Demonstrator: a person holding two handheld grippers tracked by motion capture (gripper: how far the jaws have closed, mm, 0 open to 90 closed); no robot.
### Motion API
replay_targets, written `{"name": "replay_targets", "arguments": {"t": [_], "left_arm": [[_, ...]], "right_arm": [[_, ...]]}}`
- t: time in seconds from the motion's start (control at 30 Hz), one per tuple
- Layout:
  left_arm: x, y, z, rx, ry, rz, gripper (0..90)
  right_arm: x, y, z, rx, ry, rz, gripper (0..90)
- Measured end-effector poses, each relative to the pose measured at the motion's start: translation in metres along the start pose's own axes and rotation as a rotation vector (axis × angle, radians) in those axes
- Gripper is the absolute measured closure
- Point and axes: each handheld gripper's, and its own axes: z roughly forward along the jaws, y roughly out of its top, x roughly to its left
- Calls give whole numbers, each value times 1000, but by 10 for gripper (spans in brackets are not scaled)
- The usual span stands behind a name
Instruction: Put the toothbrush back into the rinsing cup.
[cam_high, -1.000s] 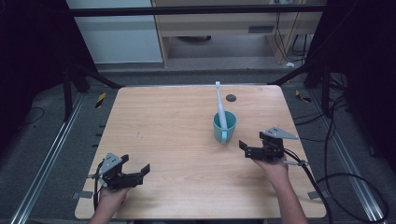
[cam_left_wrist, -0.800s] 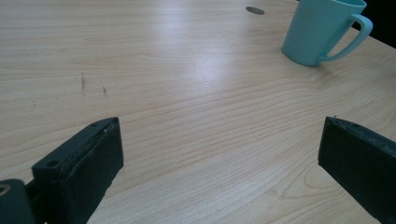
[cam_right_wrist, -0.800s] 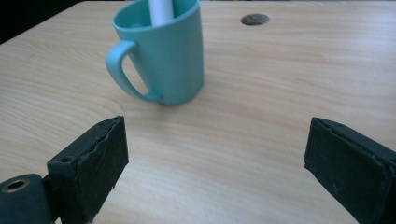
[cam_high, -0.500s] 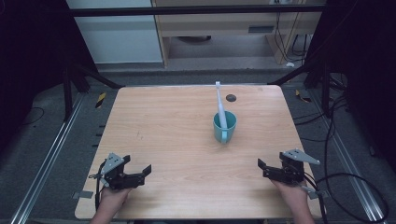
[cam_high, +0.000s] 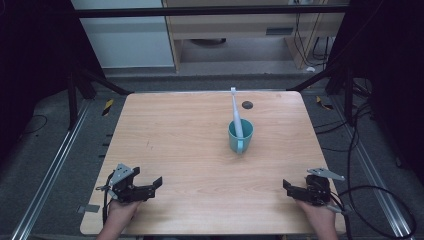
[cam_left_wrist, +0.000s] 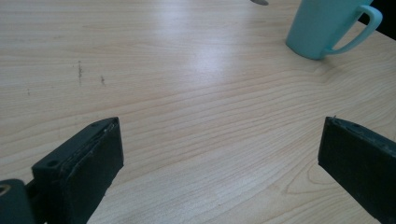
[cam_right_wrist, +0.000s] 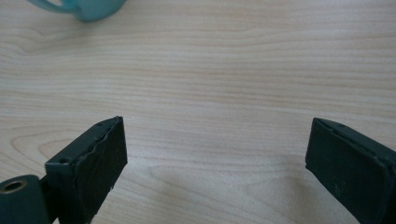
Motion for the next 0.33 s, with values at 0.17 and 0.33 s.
{"name": "replay_targets", "arguments": {"t": [0.17,0.33], "left_arm": [[0,-1,3,32,9,-5,0],[2,0,3,26,6,-8,0]], "right_arm": [[-2,2,-2,27,-22,30,42],[-4,1,0,50,-6,55,30]]}}
